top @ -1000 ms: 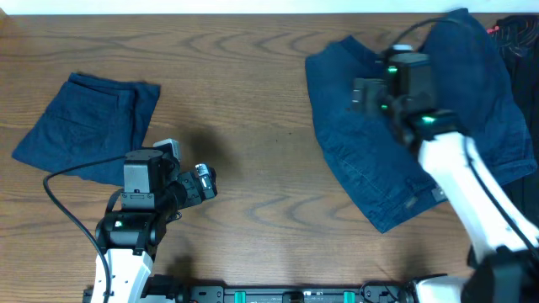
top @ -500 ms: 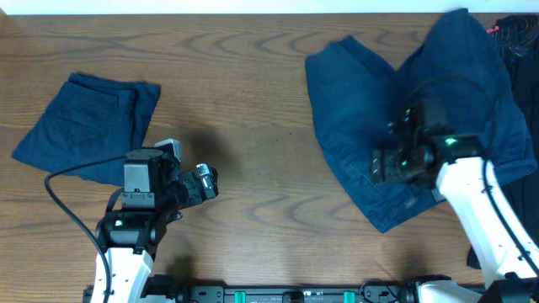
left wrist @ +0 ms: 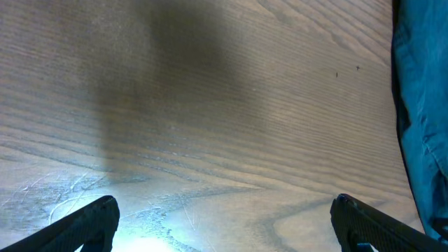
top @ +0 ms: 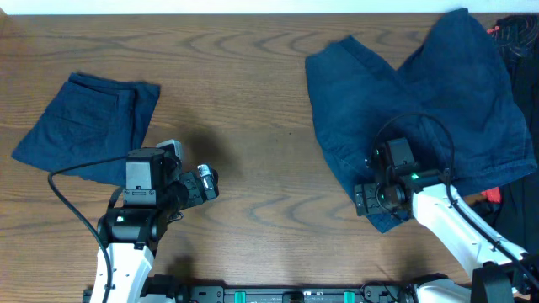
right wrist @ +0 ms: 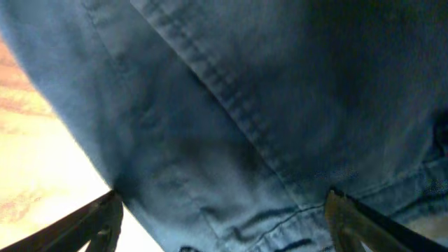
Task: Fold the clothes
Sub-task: 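Pull the grasped jeans leftward onto the open table with the right gripper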
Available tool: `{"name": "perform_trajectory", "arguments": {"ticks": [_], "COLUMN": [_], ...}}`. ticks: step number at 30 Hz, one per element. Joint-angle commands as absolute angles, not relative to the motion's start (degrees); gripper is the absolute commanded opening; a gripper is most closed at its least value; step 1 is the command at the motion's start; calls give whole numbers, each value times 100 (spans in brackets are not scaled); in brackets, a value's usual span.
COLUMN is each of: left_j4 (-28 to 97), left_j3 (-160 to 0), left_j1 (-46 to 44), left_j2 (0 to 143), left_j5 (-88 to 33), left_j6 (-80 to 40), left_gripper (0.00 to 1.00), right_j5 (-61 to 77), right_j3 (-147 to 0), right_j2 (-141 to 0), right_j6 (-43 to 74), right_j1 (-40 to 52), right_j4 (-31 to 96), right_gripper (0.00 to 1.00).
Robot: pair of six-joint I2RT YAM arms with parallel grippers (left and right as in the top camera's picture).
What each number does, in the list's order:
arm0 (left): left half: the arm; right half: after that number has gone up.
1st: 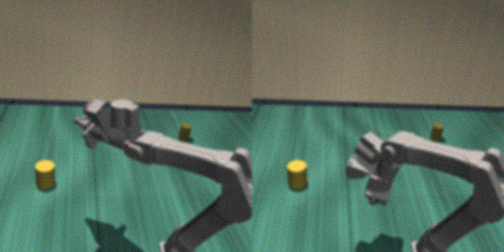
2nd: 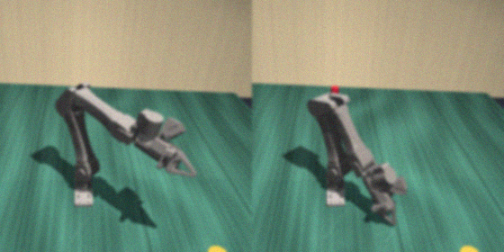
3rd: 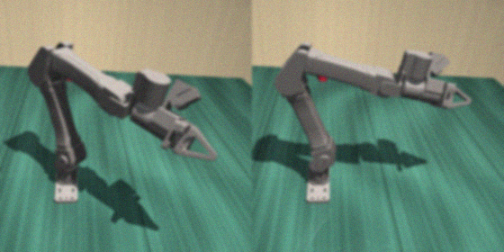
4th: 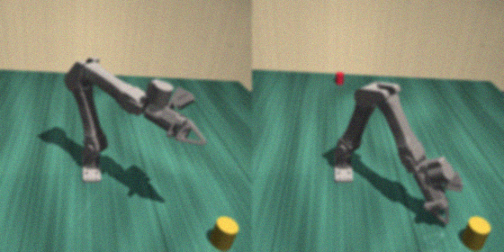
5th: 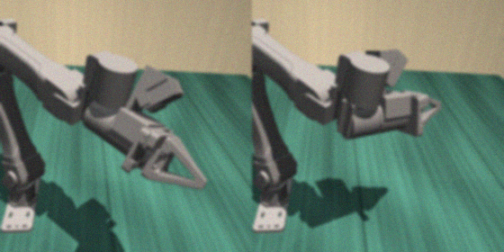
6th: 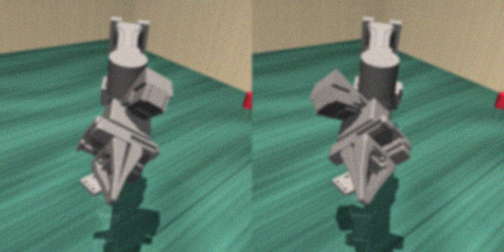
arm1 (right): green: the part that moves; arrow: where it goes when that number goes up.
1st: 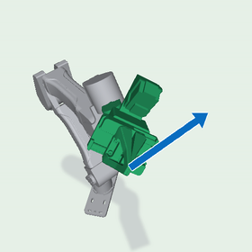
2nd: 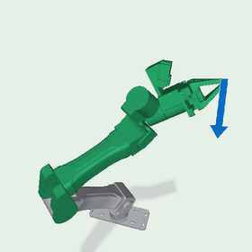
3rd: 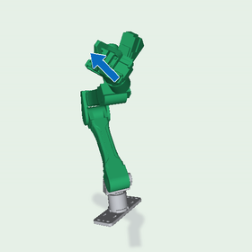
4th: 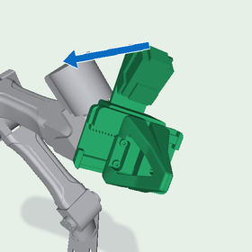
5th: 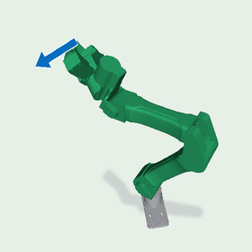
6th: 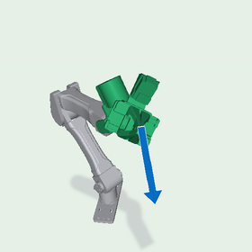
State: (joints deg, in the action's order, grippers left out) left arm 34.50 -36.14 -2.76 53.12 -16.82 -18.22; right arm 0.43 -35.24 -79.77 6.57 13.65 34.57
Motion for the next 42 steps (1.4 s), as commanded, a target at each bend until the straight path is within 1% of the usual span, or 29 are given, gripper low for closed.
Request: {"name": "perform_trajectory", "arguments": {"ticks": [1,3,5,7,8,9,10,16,21,26,28,30,31,34,37,42], "left_j4": [3468,3476,3514,3559,3577,3583,3586,3583,3581,3583,3581,3583,3583,3577,3579,3583], "left_j3": [-3699,-3699,-3699,-3699,-3699,-3699,-3699,-3699,-3699,-3699,-3699,-3699,-3699,-3699,-3699,-3699], "left_j1": [-259,-259,-259,-259,-259,-259,-259,-259,-259,-259,-259,-259,-259,-259,-259,-259], "left_j2": [5332,5339,5343,5345,5345,5347,5347,5347,5347,5347,5347,5347,5347,5347,5347,5347], "left_j5": [-1756,-1756,-1756,-1754,-1754,-1754,-1754,-1754,-1754,-1754,-1754,-1754,-1754,-1754,-1754,-1754], "left_j6": [-1859,-1857,-1857,-1857,-1857,-1855,-1857,-1857,-1857,-1855,-1855,-1857,-1855,-1855,-1855,-1855], "left_gripper": [98,98,98,98,98,98,98,98,98,98,98,98,98,98,98,98], "right_j5": [62,154,191,217,235,279,357,711,685,683,331,-185,-305,-624,-631,-775], "right_j3": [-3385,-3356,-3350,-3350,-3350,-3352,-3350,-3352,-3352,-3352,-3354,-3371,-3393,-3638,-3948,-4152], "right_j2": [-7983,-7983,-7983,-7983,-7983,-7983,-7983,-7983,-7983,-8038,-8075,-8047,-8016,-7789,-7481,-7262], "right_j6": [615,615,620,674,731,773,770,766,773,1024,1103,1629,1678,1549,1247,1212], "right_j1": [1433,1433,1433,1433,1433,1433,1433,1562,1949,2338,2443,2447,2434,2429,2427,2327], "right_j4": [3284,3260,3275,3284,3284,3275,3264,3190,3135,2912,2985,3142,3144,3197,3240,3409], "right_gripper": [82,72,55,26,14,5,1,1,1,1,1,1,1,1,1,1]}}
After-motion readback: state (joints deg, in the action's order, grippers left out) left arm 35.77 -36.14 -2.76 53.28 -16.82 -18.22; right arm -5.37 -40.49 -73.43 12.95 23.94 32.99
